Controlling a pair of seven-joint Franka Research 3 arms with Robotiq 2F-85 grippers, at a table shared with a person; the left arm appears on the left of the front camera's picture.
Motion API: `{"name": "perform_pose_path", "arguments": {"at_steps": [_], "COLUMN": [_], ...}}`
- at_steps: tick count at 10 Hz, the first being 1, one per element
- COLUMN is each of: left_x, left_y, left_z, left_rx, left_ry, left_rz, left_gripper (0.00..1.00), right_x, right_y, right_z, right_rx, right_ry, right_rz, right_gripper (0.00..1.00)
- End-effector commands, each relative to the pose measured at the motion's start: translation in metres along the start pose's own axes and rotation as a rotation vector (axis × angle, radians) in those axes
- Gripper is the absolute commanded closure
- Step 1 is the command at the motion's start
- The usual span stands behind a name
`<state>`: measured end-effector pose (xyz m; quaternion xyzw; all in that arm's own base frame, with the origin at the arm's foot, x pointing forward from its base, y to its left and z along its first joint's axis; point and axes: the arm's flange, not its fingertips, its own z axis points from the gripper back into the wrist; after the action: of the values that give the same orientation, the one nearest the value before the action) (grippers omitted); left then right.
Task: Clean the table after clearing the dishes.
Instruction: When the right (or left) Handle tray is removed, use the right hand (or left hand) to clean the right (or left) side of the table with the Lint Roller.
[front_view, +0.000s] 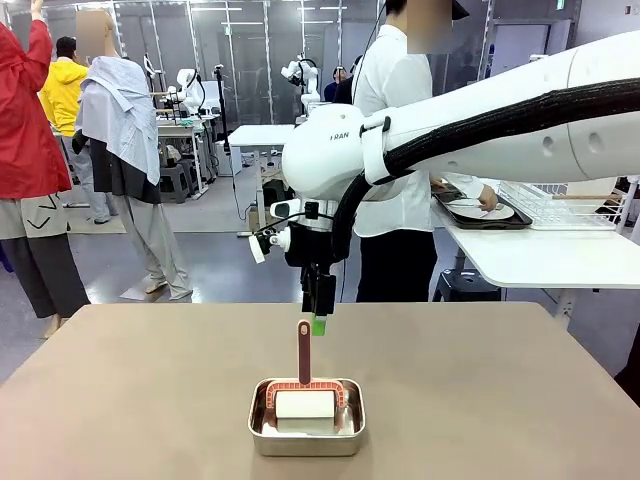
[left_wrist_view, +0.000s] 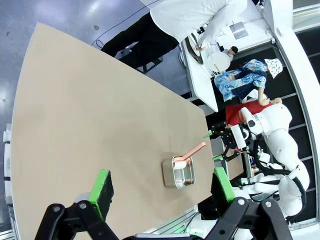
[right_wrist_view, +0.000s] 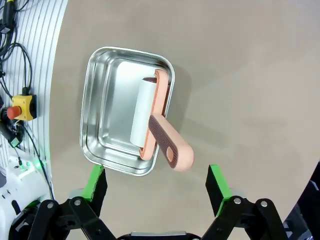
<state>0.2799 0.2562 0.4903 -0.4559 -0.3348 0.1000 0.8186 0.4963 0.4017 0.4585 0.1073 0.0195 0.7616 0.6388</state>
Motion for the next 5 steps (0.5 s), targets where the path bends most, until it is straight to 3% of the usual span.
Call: {"name": "perform_pose_path", "arguments": {"at_steps": [1, 5], "left_x": [0.000, 0.000], "left_y": [0.000, 0.000], "left_z": [0.002, 0.002], "left_rx": [-0.003, -0.003], "left_ry": [-0.009, -0.009], "left_rz": [-0.002, -0.002], "left_gripper": [0.00, 0.00], "right_x": [0.012, 0.015], "right_y": [-0.009, -0.019], "right_z": [-0.013, -0.030], "right_rx": [0.041, 0.086], "right_ry": [0.023, 0.042], "right_rz": [-0.045, -0.054], "right_gripper": [0.00, 0.00]}}
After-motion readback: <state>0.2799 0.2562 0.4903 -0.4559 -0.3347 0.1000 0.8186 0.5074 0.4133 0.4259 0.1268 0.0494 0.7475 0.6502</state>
